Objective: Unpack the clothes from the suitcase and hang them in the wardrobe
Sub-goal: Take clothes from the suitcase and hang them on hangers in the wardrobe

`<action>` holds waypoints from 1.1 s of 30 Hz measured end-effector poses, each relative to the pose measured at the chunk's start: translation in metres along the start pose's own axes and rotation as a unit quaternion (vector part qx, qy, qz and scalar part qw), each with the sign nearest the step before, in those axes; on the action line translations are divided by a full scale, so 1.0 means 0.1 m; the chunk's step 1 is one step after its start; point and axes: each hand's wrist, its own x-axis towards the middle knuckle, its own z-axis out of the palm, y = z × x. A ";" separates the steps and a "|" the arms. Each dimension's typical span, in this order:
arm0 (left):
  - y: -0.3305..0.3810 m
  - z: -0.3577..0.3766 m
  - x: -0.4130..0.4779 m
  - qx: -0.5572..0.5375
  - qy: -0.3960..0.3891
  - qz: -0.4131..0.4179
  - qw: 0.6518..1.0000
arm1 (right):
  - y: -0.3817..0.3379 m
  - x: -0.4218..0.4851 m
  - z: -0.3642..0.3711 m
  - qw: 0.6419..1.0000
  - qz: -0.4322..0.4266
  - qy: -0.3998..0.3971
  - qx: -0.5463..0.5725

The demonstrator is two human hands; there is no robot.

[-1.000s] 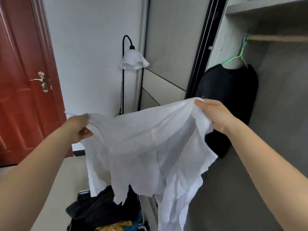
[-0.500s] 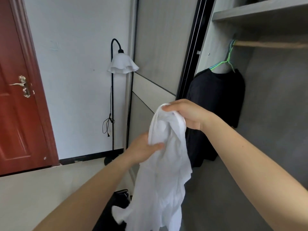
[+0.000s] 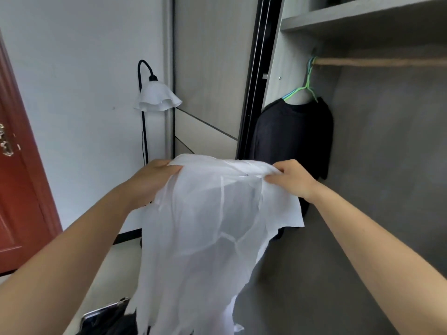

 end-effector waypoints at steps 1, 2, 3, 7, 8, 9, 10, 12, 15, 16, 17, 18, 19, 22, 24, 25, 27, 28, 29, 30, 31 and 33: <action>-0.02 -0.04 0.00 0.010 -0.002 -0.006 1.000 | 0.02 -0.02 -0.03 0.998 0.012 -0.007 0.062; -0.03 -0.07 -0.01 0.019 -0.002 -0.007 1.000 | 0.02 -0.04 -0.06 0.993 0.022 -0.017 0.115; -0.06 -0.09 -0.02 0.029 -0.001 -0.007 1.000 | 0.02 -0.06 -0.08 0.986 0.030 -0.030 0.160; -0.21 -0.15 -0.04 0.053 -0.007 0.001 0.999 | -0.08 -0.05 -0.10 0.961 0.039 -0.049 0.271; -0.24 -0.15 -0.06 0.051 -0.013 0.002 0.999 | -0.13 -0.04 -0.10 0.952 0.038 -0.048 0.298; -0.27 -0.15 -0.08 0.048 -0.013 0.005 0.999 | -0.19 -0.02 -0.10 0.944 0.038 -0.049 0.324; -0.30 -0.15 -0.10 0.050 -0.012 0.008 0.999 | -0.25 0.00 -0.10 0.935 0.040 -0.053 0.348; -0.36 -0.15 -0.14 0.041 -0.017 0.009 0.999 | -0.36 0.01 -0.12 0.918 0.039 -0.076 0.388; -0.47 -0.19 -0.18 0.030 -0.092 -0.015 0.995 | -0.50 0.03 -0.13 0.904 0.024 -0.125 0.408; -0.50 -0.20 -0.18 0.055 -0.152 -0.036 0.986 | -0.54 0.05 -0.12 0.908 0.021 -0.132 0.397; -0.54 -0.19 -0.20 0.089 -0.223 -0.058 0.969 | -0.59 0.06 -0.10 0.916 0.017 -0.139 0.376; -0.56 -0.15 -0.20 0.126 -0.282 -0.076 0.948 | -0.64 0.07 -0.08 0.926 0.012 -0.150 0.346; -0.59 -0.08 -0.19 0.153 -0.303 -0.089 0.937 | -0.69 0.07 -0.04 0.936 0.005 -0.167 0.310; -0.60 0.19 -0.07 0.130 -0.175 -0.070 0.973 | -0.84 0.04 0.07 0.953 -0.011 -0.240 0.187; -0.55 0.38 -0.02 0.102 -0.139 -0.023 0.985 | -0.92 0.01 0.13 0.954 -0.023 -0.271 0.128; -0.53 0.48 -0.02 0.101 -0.160 -0.002 0.982 | -0.95 -0.01 0.13 0.952 -0.032 -0.281 0.114; -0.47 0.69 -0.04 0.099 -0.214 0.011 0.972 | -0.99 -0.05 0.09 0.951 -0.047 -0.290 0.094; -0.43 0.78 -0.07 0.092 -0.229 0.009 0.969 | -0.99 -0.07 0.03 0.952 -0.052 -0.291 0.082; -0.42 0.84 -0.07 0.078 -0.242 0.005 0.967 | -1.00 -0.09 -0.03 0.952 -0.054 -0.291 0.073; -0.40 0.92 -0.08 0.047 -0.250 0.011 0.967 | -0.98 -0.12 -0.12 0.955 -0.054 -0.285 0.066; -0.39 0.96 -0.09 0.011 -0.249 0.014 0.968 | -0.96 -0.14 -0.19 0.958 -0.055 -0.274 0.058; -0.38 1.04 -0.06 -0.059 -0.230 0.000 0.971 | -0.90 -0.19 -0.35 0.968 -0.055 -0.238 0.050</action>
